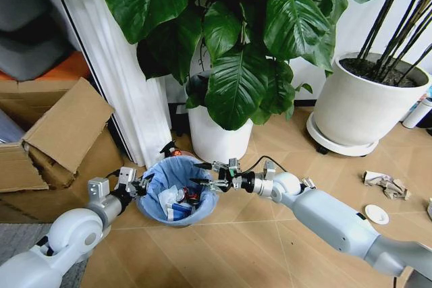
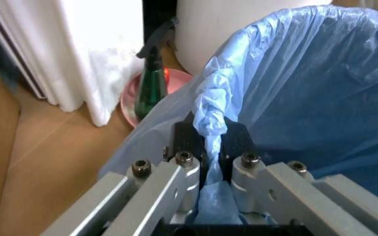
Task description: Pick up the trash bin and place the garbage on the floor into it.
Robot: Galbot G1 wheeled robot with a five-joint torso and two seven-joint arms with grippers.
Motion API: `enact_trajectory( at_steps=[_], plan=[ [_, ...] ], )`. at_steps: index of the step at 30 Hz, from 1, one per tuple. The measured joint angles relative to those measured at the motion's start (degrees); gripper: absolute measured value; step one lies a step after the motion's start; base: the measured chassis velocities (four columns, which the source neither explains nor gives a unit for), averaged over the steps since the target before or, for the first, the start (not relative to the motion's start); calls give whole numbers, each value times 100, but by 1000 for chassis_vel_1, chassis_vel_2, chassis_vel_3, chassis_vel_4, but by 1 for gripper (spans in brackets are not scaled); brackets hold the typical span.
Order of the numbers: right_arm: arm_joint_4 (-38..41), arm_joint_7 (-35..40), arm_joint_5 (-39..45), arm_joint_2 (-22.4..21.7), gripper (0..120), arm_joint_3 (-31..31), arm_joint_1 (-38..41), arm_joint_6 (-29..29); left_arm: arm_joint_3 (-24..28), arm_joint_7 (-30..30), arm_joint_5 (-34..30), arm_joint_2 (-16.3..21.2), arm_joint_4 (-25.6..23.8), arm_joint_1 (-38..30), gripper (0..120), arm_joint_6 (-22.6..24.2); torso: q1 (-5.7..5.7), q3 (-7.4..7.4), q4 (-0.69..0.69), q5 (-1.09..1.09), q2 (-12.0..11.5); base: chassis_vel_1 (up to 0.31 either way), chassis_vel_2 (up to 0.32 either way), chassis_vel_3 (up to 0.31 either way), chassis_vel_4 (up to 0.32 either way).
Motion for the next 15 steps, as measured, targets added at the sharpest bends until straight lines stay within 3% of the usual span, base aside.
enact_trajectory(
  at_steps=[3, 6, 7, 9, 15],
  plan=[
    [10, 213, -147, -88, 79, 408, -288, 55, -75, -7, 8, -34, -7, 60, 1, 0, 0, 0, -1, 0, 0, 0, 0, 0, 0],
    [49, 640, -447, -278, 95, 1481, -1105, 64, -214, -23, 20, -124, -23, 128, 1, 0, 0, 0, -2, 0, 0, 0, 0, 0, 0],
    [49, 640, -447, -278, 95, 1481, -1105, 64, -214, -23, 20, -124, -23, 128, 1, 0, 0, 0, -2, 0, 0, 0, 0, 0, 0],
    [164, 884, -600, -385, 99, 2196, -1741, 88, -287, -37, 21, -173, -41, 164, 1, 0, -1, -1, -6, 1, 0, 0, 0, 0, 0],
    [388, 1159, -901, -435, 100, 3255, -2558, 153, -381, -62, 26, -238, -83, 225, 1, 0, -1, -1, -3, 0, 0, 0, 0, 0, 0]
  ],
)
